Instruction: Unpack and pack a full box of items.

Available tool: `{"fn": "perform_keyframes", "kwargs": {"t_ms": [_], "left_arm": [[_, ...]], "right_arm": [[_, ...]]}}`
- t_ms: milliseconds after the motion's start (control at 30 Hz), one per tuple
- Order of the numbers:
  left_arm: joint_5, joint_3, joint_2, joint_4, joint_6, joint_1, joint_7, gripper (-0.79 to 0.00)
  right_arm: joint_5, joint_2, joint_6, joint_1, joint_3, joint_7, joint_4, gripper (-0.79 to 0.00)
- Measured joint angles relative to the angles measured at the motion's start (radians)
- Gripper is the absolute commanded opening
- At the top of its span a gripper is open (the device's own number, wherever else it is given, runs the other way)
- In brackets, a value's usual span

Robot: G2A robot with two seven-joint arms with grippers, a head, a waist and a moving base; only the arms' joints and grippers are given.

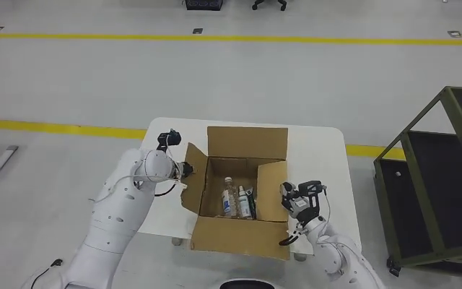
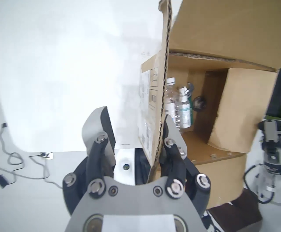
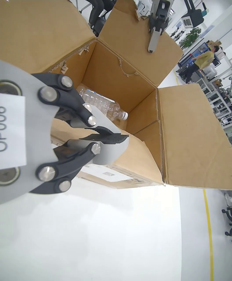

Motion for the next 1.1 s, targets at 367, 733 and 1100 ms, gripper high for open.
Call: {"fn": "perform_keyframes", "kwargs": {"t_ms": [367, 733, 1100], "left_arm": [[0.364, 0.137, -0.006, 0.018, 0.002, -0.047, -0.114, 0.0], [0.359, 0.165, -0.032, 0.07, 0.018, -0.054, -0.066, 0.0], [0.472, 0.077, -0.014, -0.143, 0.007, -0.015, -0.023, 0.0]], "right_arm": [[0.0, -0.001, 0.017, -0.008, -0.005, -0.011, -0.003, -0.785], [0.041, -0.002, 0.007, -0.02, 0.0, -0.041, -0.038, -0.785], [0.086, 0.006, 0.009, -0.055, 0.095, -0.113, -0.142, -0.785]]}}
